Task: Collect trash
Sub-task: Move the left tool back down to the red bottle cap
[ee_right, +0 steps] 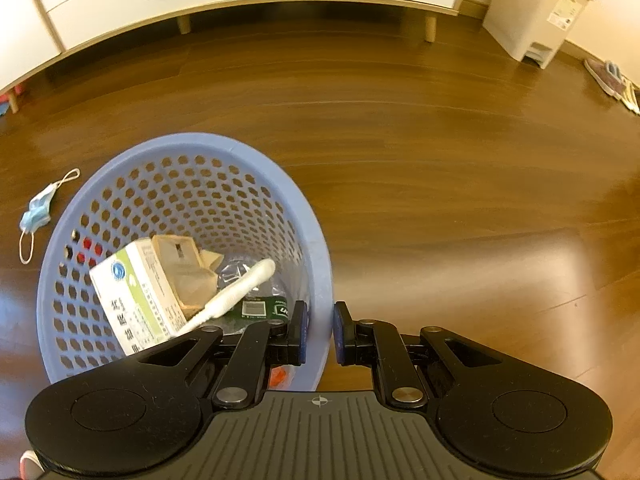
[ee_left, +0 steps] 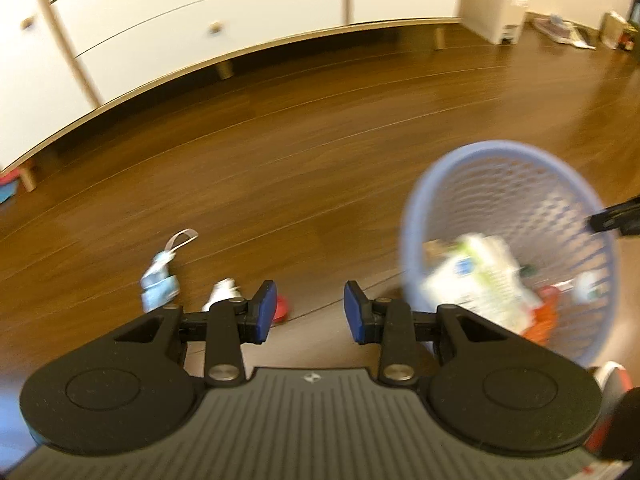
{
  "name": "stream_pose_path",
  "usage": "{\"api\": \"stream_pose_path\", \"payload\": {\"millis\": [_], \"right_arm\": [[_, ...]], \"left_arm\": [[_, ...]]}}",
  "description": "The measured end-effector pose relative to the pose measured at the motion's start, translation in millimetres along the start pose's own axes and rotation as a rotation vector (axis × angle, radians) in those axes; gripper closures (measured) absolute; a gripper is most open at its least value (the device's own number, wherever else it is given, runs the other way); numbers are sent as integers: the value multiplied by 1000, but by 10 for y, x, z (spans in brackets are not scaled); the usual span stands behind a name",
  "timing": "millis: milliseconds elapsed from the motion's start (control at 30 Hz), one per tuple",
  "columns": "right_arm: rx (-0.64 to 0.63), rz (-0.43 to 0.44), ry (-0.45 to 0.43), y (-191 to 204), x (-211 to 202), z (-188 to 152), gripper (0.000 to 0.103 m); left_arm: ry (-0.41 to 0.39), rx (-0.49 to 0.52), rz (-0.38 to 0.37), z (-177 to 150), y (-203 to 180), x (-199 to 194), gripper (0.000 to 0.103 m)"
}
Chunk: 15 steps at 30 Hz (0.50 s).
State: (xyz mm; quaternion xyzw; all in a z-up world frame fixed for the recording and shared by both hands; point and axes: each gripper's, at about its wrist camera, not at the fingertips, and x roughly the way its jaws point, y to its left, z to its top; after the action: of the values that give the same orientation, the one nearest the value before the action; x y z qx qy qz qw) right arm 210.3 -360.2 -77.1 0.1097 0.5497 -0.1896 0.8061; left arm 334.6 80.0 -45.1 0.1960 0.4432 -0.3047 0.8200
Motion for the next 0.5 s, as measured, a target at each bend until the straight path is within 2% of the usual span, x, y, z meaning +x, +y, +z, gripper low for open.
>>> {"api": "stream_pose_path", "payload": {"millis": [133, 167, 200, 333, 500], "right_arm": [[30, -23, -14, -56, -65, 29, 96], [32, -33, -24, -60, -88, 38, 103], [37, -39, -33, -83, -113, 51, 103], [154, 44, 35, -206, -93, 69, 103], [107, 69, 25, -241, -77, 105, 103]], "left_arm": [[20, -22, 50, -195, 329, 157, 72], [25, -23, 59, -246, 382, 199, 72], [32, -24, 69, -299, 435, 251, 72], [78, -1, 89, -480, 544, 470, 72], [91, 7, 88, -540, 583, 559, 72]]}}
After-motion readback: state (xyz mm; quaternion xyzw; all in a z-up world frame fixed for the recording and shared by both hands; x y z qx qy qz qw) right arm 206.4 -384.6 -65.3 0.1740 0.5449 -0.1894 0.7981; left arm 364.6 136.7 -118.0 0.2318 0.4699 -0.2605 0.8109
